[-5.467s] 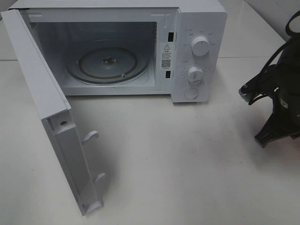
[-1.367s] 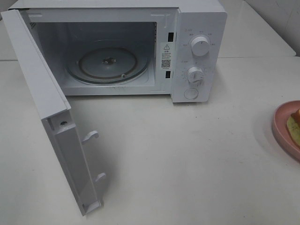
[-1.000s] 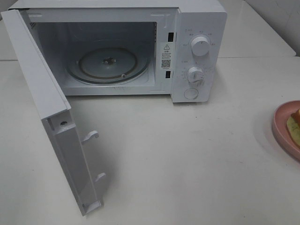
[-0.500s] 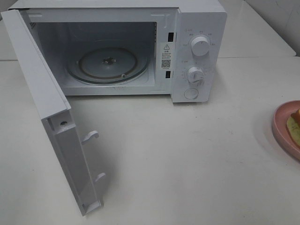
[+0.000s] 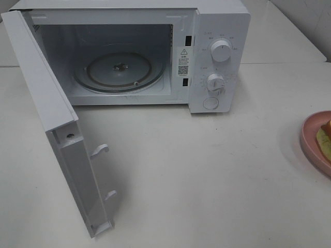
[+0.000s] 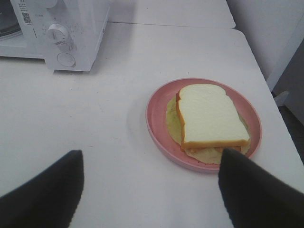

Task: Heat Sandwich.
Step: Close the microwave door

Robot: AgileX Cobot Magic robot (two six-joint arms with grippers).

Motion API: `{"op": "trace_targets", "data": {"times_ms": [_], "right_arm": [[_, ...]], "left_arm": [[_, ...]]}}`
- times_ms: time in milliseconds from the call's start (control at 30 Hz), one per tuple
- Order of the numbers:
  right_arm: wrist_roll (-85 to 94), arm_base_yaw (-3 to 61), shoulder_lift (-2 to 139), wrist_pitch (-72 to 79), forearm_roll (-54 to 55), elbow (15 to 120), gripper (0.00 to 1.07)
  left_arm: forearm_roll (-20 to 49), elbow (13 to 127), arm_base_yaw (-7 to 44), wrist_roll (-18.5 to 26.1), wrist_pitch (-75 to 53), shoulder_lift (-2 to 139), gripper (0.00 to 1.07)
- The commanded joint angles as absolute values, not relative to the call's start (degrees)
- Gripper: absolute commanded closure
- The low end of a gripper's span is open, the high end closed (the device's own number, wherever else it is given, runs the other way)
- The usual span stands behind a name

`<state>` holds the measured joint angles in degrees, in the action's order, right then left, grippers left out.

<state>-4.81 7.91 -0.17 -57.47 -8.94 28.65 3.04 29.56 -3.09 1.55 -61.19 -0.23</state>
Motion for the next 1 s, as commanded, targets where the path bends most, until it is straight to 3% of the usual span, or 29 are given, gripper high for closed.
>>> {"op": "trace_targets", "data": {"times_ms": [33, 1000], "right_arm": [[-4.30, 7.45, -1.72, -57.07, -8.88, 28.48, 0.32], [-4.24, 7.45, -1.72, -57.07, -8.88, 28.48, 0.34]], "left_arm": [[3.50, 29.51, -3.27, 1.32, -61.19, -0.74, 0.09], [5.04, 29.68, -3.27, 1.32, -60.91, 0.52, 0.09]]}}
